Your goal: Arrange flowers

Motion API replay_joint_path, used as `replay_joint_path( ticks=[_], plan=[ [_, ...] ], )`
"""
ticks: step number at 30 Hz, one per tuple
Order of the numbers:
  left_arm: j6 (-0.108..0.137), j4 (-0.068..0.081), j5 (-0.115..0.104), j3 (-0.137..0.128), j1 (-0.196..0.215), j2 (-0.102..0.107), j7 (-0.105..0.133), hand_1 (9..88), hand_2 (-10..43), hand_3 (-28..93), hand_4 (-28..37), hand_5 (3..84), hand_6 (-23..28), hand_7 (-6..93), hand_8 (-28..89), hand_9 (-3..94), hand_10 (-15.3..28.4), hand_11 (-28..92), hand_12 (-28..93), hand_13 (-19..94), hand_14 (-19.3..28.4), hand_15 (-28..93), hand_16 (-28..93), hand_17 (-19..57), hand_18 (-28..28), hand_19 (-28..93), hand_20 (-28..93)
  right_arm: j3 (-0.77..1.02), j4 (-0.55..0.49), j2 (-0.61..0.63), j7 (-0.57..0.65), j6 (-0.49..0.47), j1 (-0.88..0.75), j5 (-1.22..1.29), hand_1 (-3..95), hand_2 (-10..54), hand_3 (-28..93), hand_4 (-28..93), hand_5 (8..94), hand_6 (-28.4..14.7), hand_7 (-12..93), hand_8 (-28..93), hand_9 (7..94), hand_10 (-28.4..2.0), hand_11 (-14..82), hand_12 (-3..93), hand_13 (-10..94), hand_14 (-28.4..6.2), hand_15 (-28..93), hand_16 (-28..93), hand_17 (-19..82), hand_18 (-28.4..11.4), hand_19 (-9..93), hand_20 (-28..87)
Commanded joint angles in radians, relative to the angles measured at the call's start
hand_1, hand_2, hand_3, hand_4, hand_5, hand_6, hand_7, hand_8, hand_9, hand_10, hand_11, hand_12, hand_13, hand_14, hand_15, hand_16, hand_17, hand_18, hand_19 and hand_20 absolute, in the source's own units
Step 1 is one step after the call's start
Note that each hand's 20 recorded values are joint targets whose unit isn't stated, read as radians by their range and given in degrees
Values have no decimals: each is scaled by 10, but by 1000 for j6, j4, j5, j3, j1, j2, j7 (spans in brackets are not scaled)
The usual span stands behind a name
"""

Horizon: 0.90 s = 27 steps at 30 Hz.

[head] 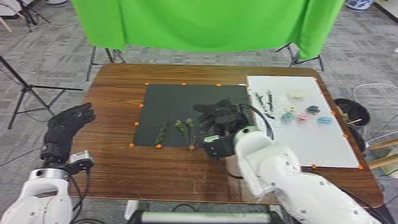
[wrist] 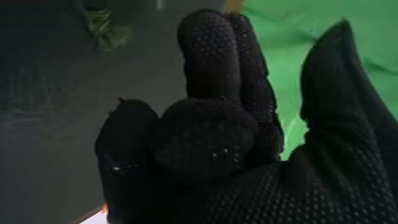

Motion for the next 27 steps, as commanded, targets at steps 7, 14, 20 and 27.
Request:
replay_joint_path(
  ticks=[7, 14, 20, 27],
  plan=[
    [-10, 1, 4, 3, -4, -3, -3, 264, -76, 708, -210, 499, 27, 172, -82, 471, 129, 188, 105, 378, 164, 253, 7, 70, 139, 139, 214, -25, -35, 51, -15, -201, -37, 185, 224, 111, 580, -158, 771, -33, 166, -104, 813, -172, 102, 120, 937, -38, 569, 210, 733, -83, 931, 329],
    [-11, 0, 2, 2, 1, -8, -4, 264, -75, 707, -210, 499, 28, 171, -82, 470, 130, 189, 105, 379, 165, 253, 7, 70, 139, 140, 214, -10, 2, 43, -3, -269, -34, 219, 188, 127, 583, -159, 726, -38, 136, -90, 703, -165, 84, 83, 937, -53, 524, 227, 700, -105, 932, 329],
    [-9, 2, 1, 3, -3, -10, -3, 264, -75, 706, -210, 499, 28, 170, -82, 471, 129, 189, 105, 378, 165, 254, 7, 70, 139, 140, 214, -33, 40, 46, 1, -321, -9, 132, 150, 128, 586, -160, 723, -47, 130, -86, 646, -157, 77, 72, 937, -71, 467, 264, 656, -134, 932, 327],
    [-10, 2, 1, 5, -4, -9, -5, 264, -74, 706, -210, 499, 28, 171, -82, 471, 128, 189, 105, 378, 165, 253, 7, 70, 139, 140, 214, -33, 57, 43, 5, -310, 9, 124, 146, 125, 584, -160, 712, -49, 120, -85, 636, -156, 76, 70, 937, -72, 455, 280, 651, -139, 932, 325]
  ],
)
